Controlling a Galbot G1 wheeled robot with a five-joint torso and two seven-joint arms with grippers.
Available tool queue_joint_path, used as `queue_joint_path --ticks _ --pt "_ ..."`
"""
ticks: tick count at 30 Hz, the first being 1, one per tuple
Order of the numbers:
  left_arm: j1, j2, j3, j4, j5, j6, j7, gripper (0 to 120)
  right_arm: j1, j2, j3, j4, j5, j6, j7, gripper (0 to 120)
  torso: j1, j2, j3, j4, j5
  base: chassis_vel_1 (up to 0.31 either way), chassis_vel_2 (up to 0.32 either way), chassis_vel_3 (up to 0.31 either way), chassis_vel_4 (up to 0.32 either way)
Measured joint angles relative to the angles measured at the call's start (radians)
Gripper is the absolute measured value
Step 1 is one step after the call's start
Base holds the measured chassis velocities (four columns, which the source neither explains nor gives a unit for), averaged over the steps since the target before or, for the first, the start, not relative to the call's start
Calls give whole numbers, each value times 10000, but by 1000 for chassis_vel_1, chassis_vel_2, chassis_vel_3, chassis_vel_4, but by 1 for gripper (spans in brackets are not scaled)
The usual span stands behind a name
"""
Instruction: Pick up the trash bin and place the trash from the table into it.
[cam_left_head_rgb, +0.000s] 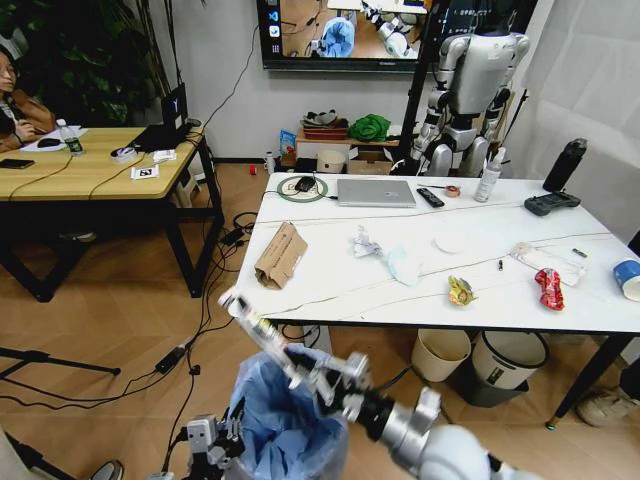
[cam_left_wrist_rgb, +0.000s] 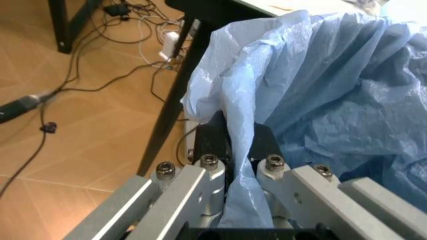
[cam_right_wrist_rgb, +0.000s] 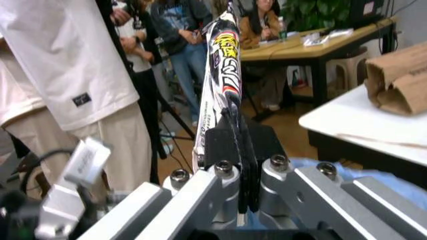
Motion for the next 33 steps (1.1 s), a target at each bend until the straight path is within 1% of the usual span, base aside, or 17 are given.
queue_joint_path --ticks 4,9,14,25,26,27,28,32,33 --pt "141 22 -318 -242 -101 0 -50 1 -250 -52 258 -198 -298 66 -124 0 0 0 0 -1 0 0 0 0 0" --pt "157 74 -638 -391 -211 -1 -83 1 -690 -268 589 -19 -530 123 -146 0 0 0 0 -2 0 0 0 0 0" --pt "159 129 -636 -413 -247 -10 -83 1 -999 -392 760 380 -564 119 -128 0 0 0 0 -2 0 0 0 0 0" --pt "118 104 -523 -416 -247 -14 -83 1 -1354 -350 666 369 -750 91 -73 0 1 -1 0 -2 0 0 0 0 0" --pt "121 103 -519 -429 -247 -14 -83 1 -1384 -327 667 352 -782 91 -71 1 1 0 0 -2 0 0 0 0 0" --pt "124 103 -513 -453 -247 -14 -84 1 -1427 -300 670 336 -822 90 -69 7 1 0 0 -2 0 0 0 0 0" --pt "124 103 -513 -453 -247 -14 -84 1 -1427 -300 670 336 -822 90 -69 7 1 0 0 -2 0 0 0 0 0" --pt "125 102 -535 -526 -257 6 -120 1 -1588 -281 754 351 -945 95 -68 25 1 0 0 -2 0 0 0 0 0" --pt "126 102 -543 -533 -257 10 -121 1 -1607 -289 784 384 -951 97 -68 28 1 0 0 -2 0 0 0 0 0"
